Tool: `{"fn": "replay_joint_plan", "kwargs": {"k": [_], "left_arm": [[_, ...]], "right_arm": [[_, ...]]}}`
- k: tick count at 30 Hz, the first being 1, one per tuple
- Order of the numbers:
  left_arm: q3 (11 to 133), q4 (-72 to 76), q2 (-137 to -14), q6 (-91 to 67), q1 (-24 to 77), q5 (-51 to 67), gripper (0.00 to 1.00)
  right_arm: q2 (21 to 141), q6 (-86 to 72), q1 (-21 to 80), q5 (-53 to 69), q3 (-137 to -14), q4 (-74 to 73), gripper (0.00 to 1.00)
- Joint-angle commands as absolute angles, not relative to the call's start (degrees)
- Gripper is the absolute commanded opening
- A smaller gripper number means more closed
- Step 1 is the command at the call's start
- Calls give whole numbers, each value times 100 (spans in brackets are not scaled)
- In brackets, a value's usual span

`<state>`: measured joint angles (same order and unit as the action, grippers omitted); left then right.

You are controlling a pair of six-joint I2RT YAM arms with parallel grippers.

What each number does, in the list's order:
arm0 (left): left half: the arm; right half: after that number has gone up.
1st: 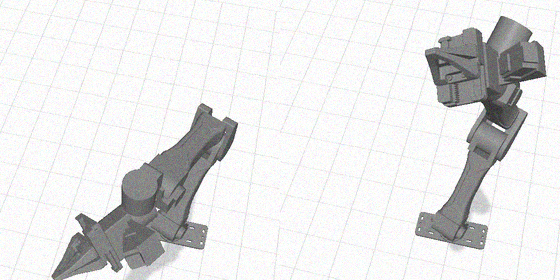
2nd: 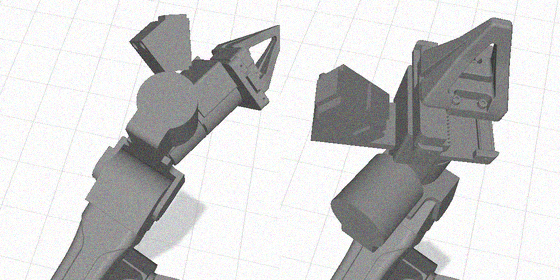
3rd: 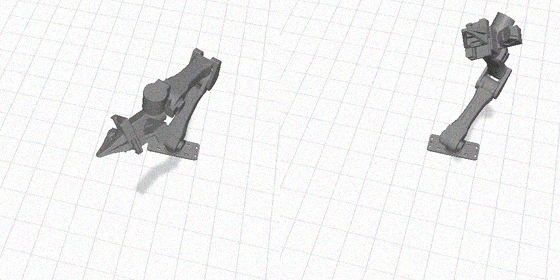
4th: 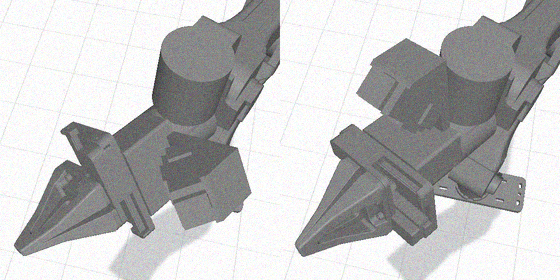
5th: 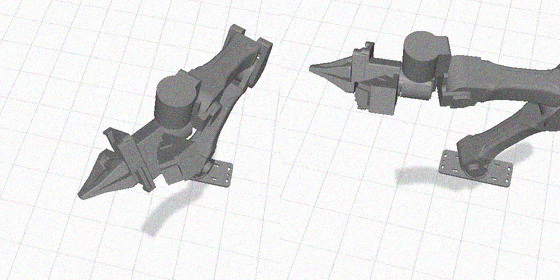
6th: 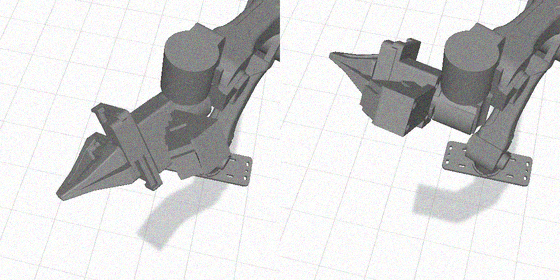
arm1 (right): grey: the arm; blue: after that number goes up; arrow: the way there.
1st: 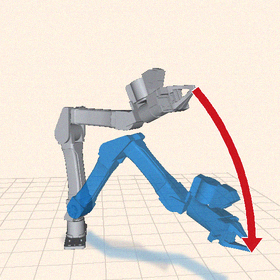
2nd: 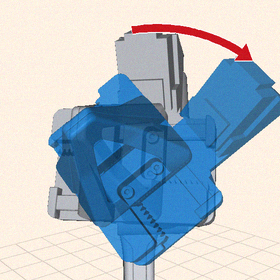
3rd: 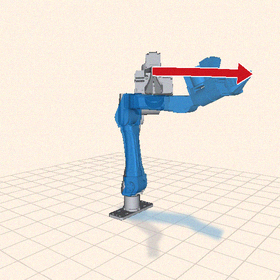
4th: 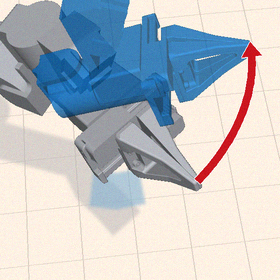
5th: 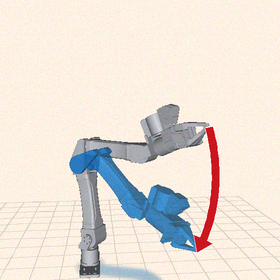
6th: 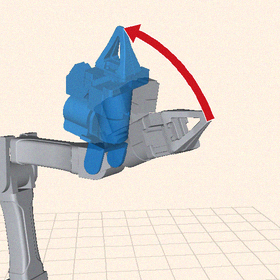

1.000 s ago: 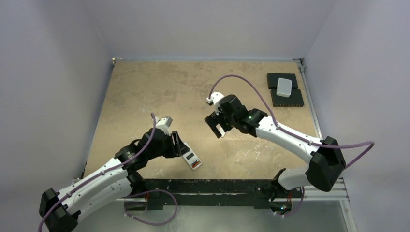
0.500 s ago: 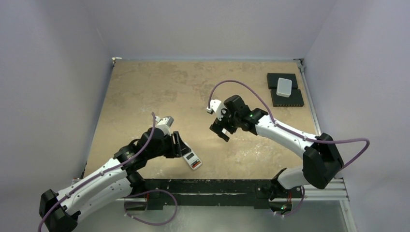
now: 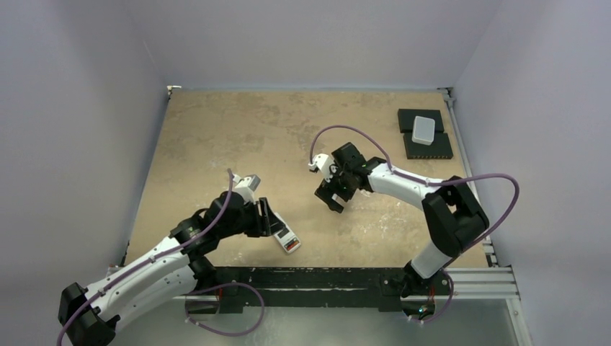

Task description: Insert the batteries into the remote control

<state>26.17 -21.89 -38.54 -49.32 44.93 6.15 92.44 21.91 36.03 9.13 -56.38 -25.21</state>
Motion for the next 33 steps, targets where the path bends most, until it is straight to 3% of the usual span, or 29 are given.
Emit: {"fn": "replay_joint_plan", "kwargs": {"k": [1, 33], "left_arm": [[2562, -1992, -3860, -4748, 4500, 680, 48], [2528, -1977, -3911, -4759, 4502, 638, 48]], "right_arm": [[9299, 2328, 3603, 1126, -5879, -2327, 96], [9958, 2257, 3601, 861, -6216, -2650, 82]]}}
